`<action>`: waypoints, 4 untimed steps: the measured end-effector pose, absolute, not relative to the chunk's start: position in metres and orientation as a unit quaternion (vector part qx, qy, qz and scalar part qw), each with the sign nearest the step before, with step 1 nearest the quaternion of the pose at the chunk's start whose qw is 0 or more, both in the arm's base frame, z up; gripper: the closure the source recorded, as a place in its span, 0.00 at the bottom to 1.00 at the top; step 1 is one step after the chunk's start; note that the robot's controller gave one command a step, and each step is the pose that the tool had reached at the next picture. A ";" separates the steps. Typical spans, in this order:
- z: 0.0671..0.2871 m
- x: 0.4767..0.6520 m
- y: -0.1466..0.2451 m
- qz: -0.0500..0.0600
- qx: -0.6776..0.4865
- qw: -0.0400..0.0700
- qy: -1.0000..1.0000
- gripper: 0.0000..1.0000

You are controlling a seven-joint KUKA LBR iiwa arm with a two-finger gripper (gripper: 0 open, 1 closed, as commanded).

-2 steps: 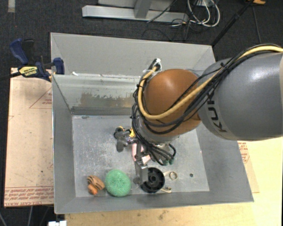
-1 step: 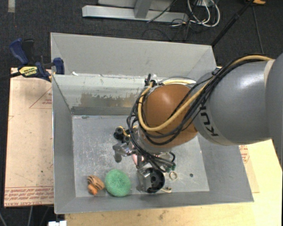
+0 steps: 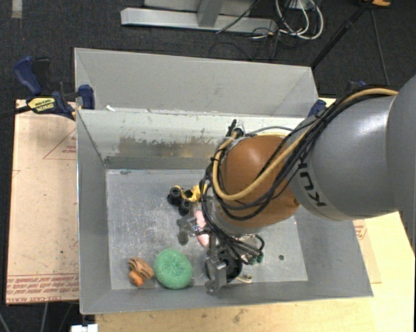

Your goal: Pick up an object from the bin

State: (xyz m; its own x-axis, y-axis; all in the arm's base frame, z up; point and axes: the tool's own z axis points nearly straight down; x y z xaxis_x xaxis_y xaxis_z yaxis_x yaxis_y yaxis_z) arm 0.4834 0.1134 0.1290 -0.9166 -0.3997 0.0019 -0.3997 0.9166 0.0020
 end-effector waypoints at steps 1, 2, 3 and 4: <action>0.099 0.509 0.137 -0.001 0.282 -0.002 -0.959 0.00; 0.084 0.501 0.130 -0.001 0.309 0.000 -0.951 0.00; 0.079 0.501 0.123 -0.001 0.214 0.000 -0.977 0.00; 0.075 0.506 0.152 0.000 0.330 -0.001 -0.944 0.00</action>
Offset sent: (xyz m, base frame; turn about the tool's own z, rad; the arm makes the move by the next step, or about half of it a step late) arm 0.0025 0.0018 -0.0590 -0.0172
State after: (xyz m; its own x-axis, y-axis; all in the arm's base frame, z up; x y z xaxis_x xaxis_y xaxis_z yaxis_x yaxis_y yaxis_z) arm 0.5059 0.1517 0.0746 -0.7828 -0.6222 -0.0025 -0.6222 0.7828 -0.0005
